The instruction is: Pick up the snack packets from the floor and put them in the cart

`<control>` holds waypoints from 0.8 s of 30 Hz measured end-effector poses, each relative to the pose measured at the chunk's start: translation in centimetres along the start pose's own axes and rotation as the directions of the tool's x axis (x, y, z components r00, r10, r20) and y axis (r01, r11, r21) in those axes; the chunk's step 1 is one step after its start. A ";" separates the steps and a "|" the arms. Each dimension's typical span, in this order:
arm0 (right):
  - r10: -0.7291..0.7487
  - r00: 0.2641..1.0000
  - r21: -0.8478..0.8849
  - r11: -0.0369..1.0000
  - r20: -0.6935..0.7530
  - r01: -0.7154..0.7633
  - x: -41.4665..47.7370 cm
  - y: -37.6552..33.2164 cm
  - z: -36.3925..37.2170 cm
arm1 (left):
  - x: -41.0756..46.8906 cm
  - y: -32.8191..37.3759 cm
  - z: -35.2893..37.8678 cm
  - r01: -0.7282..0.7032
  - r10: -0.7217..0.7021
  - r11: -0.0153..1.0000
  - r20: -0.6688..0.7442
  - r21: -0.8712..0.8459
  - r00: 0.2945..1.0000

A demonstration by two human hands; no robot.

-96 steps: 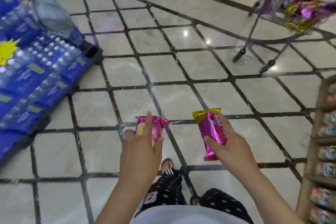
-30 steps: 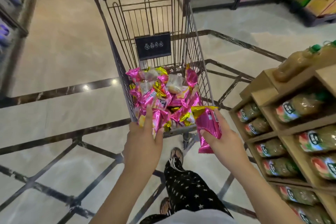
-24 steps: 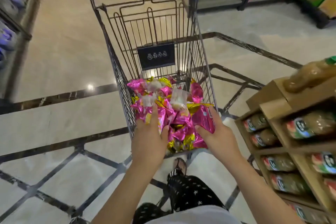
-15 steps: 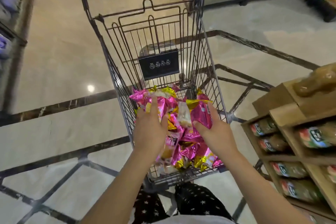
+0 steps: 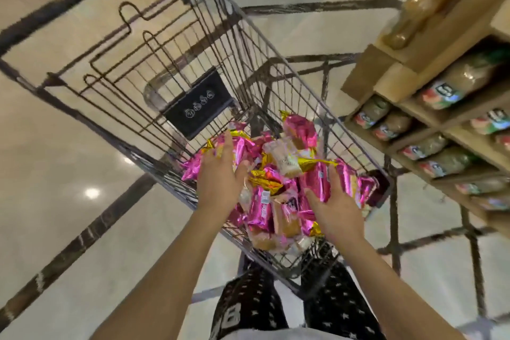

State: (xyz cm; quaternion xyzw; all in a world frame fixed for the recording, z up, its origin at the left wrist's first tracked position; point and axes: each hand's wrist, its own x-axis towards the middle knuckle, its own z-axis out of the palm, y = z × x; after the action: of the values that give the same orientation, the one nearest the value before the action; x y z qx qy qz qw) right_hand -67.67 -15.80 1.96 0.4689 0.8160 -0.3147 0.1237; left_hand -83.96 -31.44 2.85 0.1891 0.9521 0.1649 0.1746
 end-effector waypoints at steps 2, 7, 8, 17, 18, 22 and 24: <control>0.065 0.998 -0.058 0.996 -0.002 -0.065 -0.7 0.8 0.8 | 0.6 -0.1 0.3 -0.038 0.037 0.997 0.022 0.065 0.999; 0.166 0.985 -0.197 0.965 -0.036 -0.170 -3.1 3.7 0.9 | -1.1 3.4 2.6 -0.252 0.236 0.956 0.118 0.151 0.965; 0.179 0.982 -0.204 0.961 -0.063 -0.188 -3.9 4.8 0.7 | -2.0 4.6 3.4 -0.306 0.281 0.940 0.168 0.151 0.945; 0.554 0.817 -0.008 0.827 -0.160 -0.563 -14.0 19.3 -0.8 | -14.5 16.6 11.6 -0.783 0.579 0.593 0.577 0.187 0.576; 0.595 0.787 0.007 0.799 -0.163 -0.602 -15.3 21.2 -1.0 | -16.1 17.7 12.4 -0.817 0.593 0.547 0.605 0.182 0.532; 0.738 0.647 0.090 0.670 -0.195 -0.737 -20.9 28.8 -2.3 | -22.8 22.7 16.0 -0.914 0.619 0.380 0.695 0.142 0.366; 0.791 0.581 0.145 0.608 -0.191 -0.780 -23.8 32.6 -3.0 | -26.6 25.3 17.8 -0.945 0.626 0.305 0.722 0.120 0.294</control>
State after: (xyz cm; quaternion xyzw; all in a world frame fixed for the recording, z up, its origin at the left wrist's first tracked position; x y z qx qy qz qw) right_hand -27.24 -18.46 3.18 0.8176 0.5254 -0.1879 0.1416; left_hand -46.18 -16.07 3.90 0.7338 0.6161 -0.1031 0.2671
